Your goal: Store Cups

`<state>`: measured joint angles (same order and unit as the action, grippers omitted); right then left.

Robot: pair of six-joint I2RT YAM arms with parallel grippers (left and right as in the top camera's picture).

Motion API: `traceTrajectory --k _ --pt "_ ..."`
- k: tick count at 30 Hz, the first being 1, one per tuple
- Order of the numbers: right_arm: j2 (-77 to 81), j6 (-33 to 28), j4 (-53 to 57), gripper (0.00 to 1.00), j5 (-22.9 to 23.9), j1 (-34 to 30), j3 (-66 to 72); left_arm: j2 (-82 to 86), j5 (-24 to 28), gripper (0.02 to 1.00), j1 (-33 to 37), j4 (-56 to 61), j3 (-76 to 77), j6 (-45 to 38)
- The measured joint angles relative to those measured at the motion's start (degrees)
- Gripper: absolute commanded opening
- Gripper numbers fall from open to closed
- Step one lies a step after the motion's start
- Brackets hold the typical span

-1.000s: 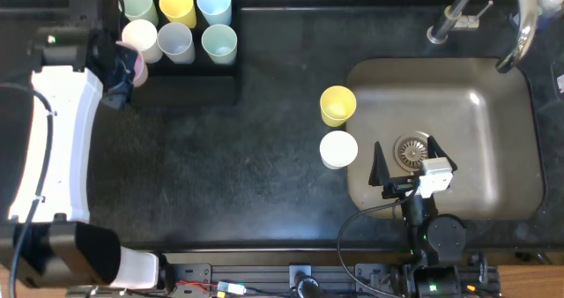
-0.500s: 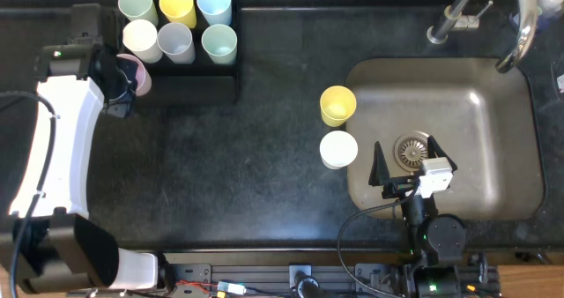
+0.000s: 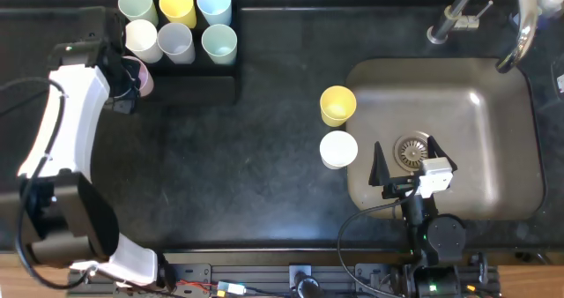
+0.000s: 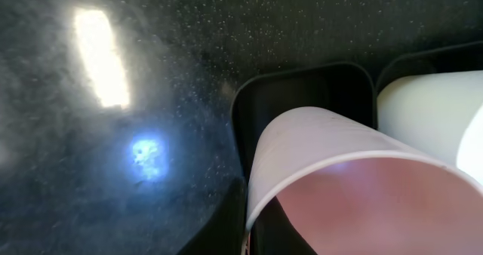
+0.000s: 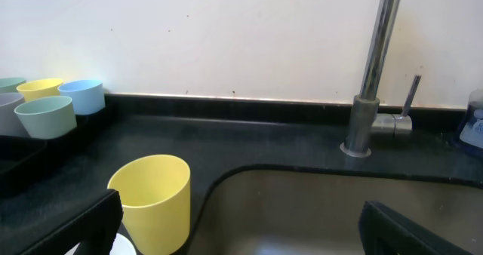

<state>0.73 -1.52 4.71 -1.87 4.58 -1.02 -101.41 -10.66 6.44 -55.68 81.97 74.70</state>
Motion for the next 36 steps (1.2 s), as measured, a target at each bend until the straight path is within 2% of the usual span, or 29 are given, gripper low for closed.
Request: traceTrajectory --k 6,10,15,25,31,36 --pt "0.0 0.0 0.0 0.998 0.0 0.0 0.0 -1.0 0.0 0.038 0.0 0.0 0.0 0.0" --pt "0.0 0.0 0.0 0.996 0.0 0.0 0.0 -1.0 0.0 0.088 0.0 1.3 0.0 0.0" --pt "0.0 0.0 0.0 0.998 0.0 0.0 0.0 -1.0 0.0 0.209 0.0 1.5 0.0 0.2" --pt "0.0 0.0 0.0 0.998 0.0 0.0 0.0 -1.0 0.1 0.251 0.0 1.5 0.0 0.3" --pt "0.0 0.0 0.0 0.998 0.0 0.0 0.0 -0.3 -0.4 0.424 -0.2 1.5 -0.1 0.4" --pt "0.0 0.0 0.0 0.993 0.0 0.0 0.0 8.2 -3.2 0.669 -2.7 2.5 -0.9 -0.8"
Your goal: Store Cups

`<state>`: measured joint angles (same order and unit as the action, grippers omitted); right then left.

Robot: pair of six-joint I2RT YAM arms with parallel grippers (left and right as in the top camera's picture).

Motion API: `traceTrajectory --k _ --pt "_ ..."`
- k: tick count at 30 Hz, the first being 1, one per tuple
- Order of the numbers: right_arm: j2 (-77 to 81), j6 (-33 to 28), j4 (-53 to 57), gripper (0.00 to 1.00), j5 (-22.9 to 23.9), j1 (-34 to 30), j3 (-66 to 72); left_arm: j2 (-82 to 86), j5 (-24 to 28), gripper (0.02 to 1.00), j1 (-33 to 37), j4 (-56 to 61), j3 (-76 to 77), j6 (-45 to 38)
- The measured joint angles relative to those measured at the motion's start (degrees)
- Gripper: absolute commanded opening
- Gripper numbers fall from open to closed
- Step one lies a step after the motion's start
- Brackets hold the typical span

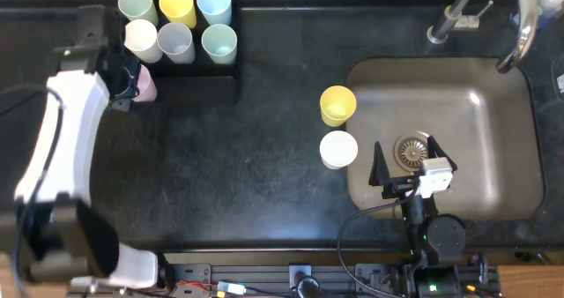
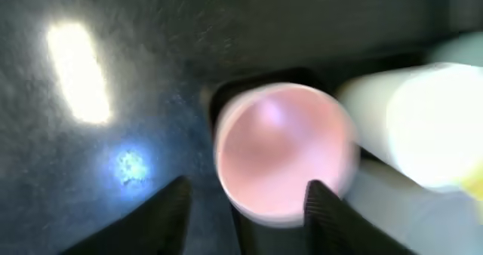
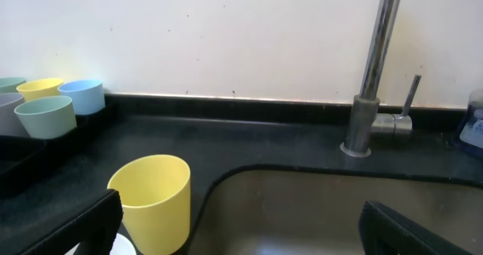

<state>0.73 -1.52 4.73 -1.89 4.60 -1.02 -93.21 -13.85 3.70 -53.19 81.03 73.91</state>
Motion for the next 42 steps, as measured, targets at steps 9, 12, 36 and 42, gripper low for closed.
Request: traceTrajectory --k 9,12,36,42 --pt "0.0 0.0 0.0 0.998 0.0 0.0 0.0 16.1 -1.1 0.936 -20.1 12.4 6.6 -26.2" --pt "0.0 0.0 0.0 0.998 0.0 0.0 0.0 14.0 0.7 0.989 -29.1 11.3 8.3 -31.0" --pt "0.0 0.0 0.0 0.998 0.0 0.0 0.0 -26.2 10.0 0.963 -50.1 -16.7 37.5 -28.8" --pt "0.0 0.0 0.0 0.998 0.0 0.0 0.0 -30.6 9.3 0.943 -50.1 -16.8 37.5 -28.2"
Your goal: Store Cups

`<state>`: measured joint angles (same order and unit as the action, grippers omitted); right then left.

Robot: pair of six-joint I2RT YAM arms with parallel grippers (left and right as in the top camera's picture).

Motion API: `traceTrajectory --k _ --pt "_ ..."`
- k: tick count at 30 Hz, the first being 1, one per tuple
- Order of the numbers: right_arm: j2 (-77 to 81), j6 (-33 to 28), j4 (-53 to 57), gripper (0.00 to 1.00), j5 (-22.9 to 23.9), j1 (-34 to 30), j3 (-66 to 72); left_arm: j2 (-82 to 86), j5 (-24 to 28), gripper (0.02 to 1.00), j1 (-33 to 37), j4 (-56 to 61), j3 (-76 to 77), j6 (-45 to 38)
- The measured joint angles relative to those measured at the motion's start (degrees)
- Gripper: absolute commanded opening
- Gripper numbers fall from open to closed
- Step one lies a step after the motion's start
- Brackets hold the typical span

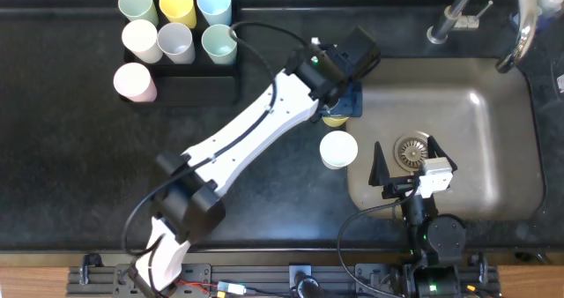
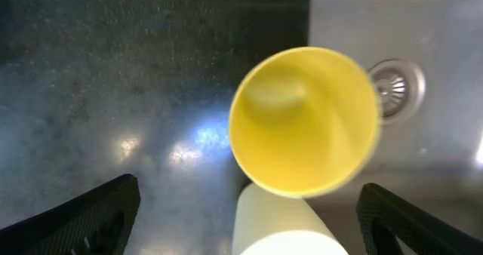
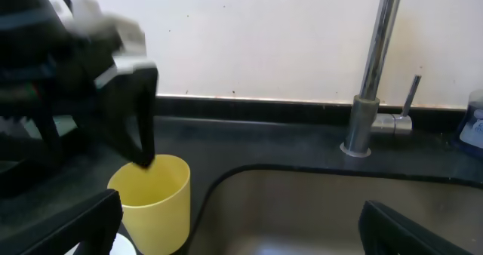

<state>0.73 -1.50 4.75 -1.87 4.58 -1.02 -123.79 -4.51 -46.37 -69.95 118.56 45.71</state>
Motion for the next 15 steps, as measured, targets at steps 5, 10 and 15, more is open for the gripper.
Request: traceTrajectory --k 5,10,15 --pt "0.0 0.0 0.0 0.996 0.0 0.0 0.0 -3.1 -0.5 0.864 0.2 0.0 0.0 0.7" --pt "0.0 0.0 0.0 0.998 0.0 0.0 0.0 -5.1 -0.7 0.610 0.8 1.2 0.0 0.9" --pt "0.0 0.0 0.0 0.996 0.0 0.0 0.0 -5.8 -0.9 0.378 1.1 3.5 0.0 1.1"
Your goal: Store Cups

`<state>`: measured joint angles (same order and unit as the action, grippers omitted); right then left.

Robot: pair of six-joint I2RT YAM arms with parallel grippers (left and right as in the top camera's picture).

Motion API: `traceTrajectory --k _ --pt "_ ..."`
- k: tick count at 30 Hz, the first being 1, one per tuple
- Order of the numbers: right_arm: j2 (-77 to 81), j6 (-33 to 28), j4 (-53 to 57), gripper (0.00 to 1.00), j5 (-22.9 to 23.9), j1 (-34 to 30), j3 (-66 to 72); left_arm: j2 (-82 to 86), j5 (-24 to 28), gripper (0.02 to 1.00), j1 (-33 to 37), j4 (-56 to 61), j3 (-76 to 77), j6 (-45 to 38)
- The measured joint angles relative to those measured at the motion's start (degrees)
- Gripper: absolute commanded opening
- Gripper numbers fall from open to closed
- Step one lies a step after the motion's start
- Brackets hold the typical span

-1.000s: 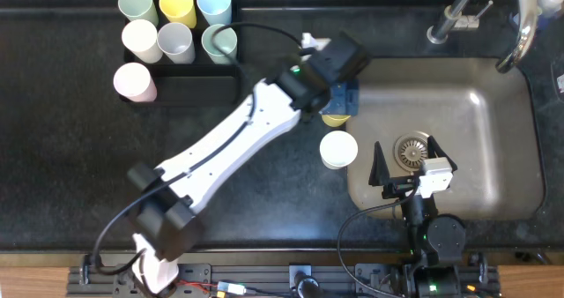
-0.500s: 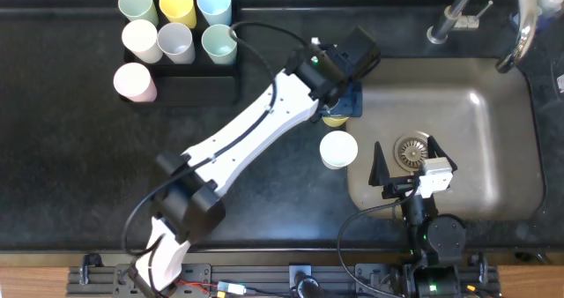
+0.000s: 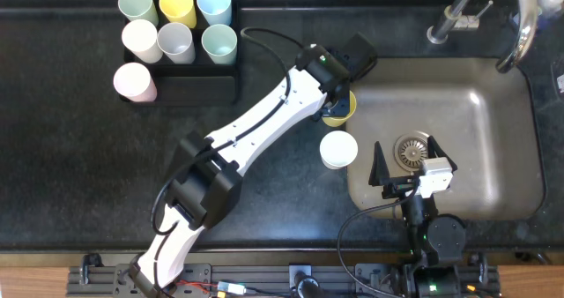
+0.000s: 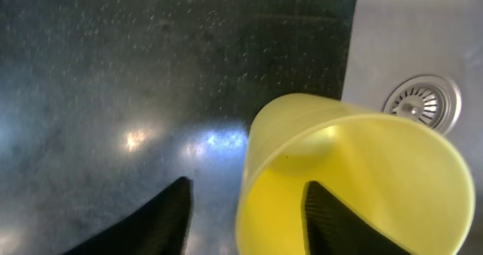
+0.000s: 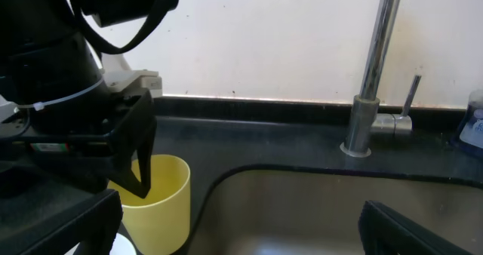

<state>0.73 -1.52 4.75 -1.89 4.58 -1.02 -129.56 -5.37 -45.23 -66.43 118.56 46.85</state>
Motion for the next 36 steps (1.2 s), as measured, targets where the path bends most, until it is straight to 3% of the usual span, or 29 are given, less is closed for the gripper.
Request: traceTrajectory --k 5,7,15,23,31,36 --pt "0.0 0.0 0.0 0.996 0.0 0.0 0.0 0.0 0.0 0.091 0.0 1.0 0.0 0.0" --pt "0.0 0.0 0.0 0.998 0.0 0.0 0.0 0.0 -0.1 0.036 0.0 1.3 0.0 -0.2" --pt "0.0 0.0 0.0 0.996 0.0 0.0 0.0 0.0 -2.1 0.036 0.0 0.9 0.0 2.7" --pt "0.0 0.0 0.0 0.998 0.0 0.0 0.0 10.1 -15.4 0.036 2.9 -10.8 0.0 23.0" --pt "0.0 0.0 0.0 0.996 0.0 0.0 0.0 27.5 -20.4 0.036 23.1 -17.0 1.2 38.3" --pt "0.0 0.0 0.0 0.993 0.0 0.0 0.0 27.7 -16.7 0.036 32.9 -22.3 0.2 45.9"
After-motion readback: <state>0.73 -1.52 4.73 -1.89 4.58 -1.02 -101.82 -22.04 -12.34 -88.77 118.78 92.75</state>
